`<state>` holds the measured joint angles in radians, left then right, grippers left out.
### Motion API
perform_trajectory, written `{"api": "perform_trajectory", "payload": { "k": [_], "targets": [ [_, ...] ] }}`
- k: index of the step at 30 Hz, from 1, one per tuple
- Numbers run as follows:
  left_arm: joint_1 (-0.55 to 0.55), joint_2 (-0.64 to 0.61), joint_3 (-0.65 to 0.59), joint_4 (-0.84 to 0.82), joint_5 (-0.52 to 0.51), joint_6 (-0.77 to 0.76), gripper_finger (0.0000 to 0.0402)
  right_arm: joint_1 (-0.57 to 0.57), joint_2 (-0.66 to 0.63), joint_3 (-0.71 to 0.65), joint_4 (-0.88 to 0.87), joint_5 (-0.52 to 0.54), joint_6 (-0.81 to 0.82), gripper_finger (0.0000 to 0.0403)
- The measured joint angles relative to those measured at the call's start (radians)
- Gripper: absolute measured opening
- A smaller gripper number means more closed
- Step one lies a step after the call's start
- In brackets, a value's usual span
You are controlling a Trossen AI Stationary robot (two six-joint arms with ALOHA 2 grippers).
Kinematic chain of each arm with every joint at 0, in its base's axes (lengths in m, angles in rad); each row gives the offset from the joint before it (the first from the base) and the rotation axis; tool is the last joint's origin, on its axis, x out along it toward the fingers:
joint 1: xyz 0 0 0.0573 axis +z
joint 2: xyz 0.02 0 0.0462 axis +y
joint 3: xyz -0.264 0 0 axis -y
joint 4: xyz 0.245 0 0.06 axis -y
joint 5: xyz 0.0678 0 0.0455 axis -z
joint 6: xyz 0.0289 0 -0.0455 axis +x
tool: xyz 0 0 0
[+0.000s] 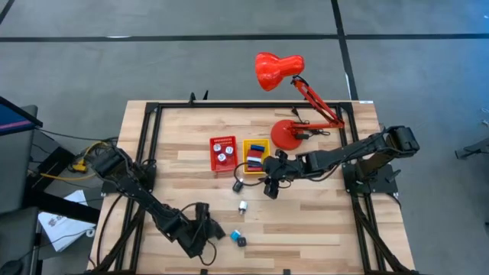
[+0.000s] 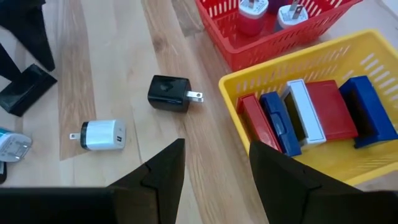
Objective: Pick & Place Office items
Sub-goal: Put the black digital timer into the yellow basket
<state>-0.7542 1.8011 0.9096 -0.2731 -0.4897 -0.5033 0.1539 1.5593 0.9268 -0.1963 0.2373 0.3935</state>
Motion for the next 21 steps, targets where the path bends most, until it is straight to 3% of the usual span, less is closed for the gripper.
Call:
{"api": "perform_trajectory", "payload": {
  "k": [6,15,21],
  "targets": [
    [0.035,0.003,-0.002,0.084,0.006,0.255,0.0233,0.0,0.0,0.0,-0.001,0.0,0.0,0.0173],
    [0.143,0.001,-0.001,0.123,0.298,0.326,0.0227,0.003,0.0,0.0,-0.001,-0.004,0.0,0.0173],
    [0.162,0.001,-0.001,0.124,0.332,0.372,0.0207,0.003,0.0,0.0,-0.001,-0.004,0.0,0.0173]
  ]
}}
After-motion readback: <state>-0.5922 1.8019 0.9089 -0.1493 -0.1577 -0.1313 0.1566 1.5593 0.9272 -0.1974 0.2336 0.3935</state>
